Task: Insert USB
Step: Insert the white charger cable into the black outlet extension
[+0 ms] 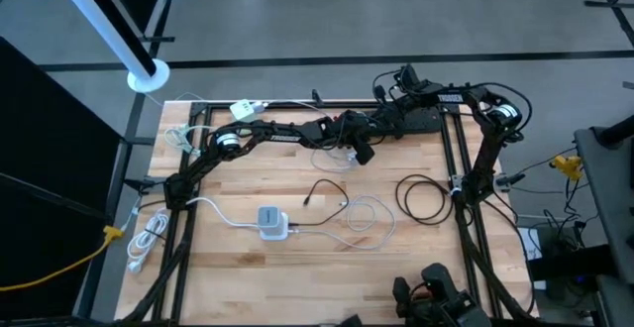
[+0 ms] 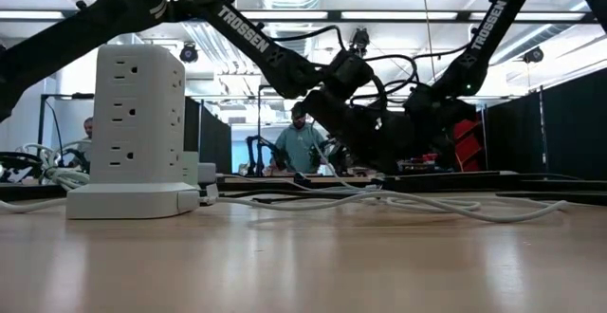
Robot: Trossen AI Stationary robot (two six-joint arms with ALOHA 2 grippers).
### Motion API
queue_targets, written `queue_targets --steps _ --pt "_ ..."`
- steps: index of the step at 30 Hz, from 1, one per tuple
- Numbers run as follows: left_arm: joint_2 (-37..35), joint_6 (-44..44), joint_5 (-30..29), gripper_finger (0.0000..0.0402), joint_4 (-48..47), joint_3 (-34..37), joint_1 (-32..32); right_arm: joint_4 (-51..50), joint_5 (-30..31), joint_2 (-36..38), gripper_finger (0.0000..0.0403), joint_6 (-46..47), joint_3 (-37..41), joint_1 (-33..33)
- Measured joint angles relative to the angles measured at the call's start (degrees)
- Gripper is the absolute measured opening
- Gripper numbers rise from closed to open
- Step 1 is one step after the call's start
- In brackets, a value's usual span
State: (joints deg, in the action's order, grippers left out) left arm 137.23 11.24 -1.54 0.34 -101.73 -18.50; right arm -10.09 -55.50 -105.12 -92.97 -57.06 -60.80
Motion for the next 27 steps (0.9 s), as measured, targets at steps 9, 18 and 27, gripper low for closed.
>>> queue_targets --steps 9,18,27 --pt "0.0 0.02 0.02 0.0023 0.55 0.09 1.22 -0.68 -0.03 -0.02 0.0 -0.1 0.0 -0.17" --pt "0.0 -0.16 0.14 0.0023 0.56 0.17 1.68 -1.15 -0.23 -0.07 0.0 -0.66 0.0 -0.48" --pt "0.0 -0.43 0.13 0.0023 0.56 0.22 1.81 -2.03 -1.61 -0.11 0.0 -0.61 -0.02 -0.17"
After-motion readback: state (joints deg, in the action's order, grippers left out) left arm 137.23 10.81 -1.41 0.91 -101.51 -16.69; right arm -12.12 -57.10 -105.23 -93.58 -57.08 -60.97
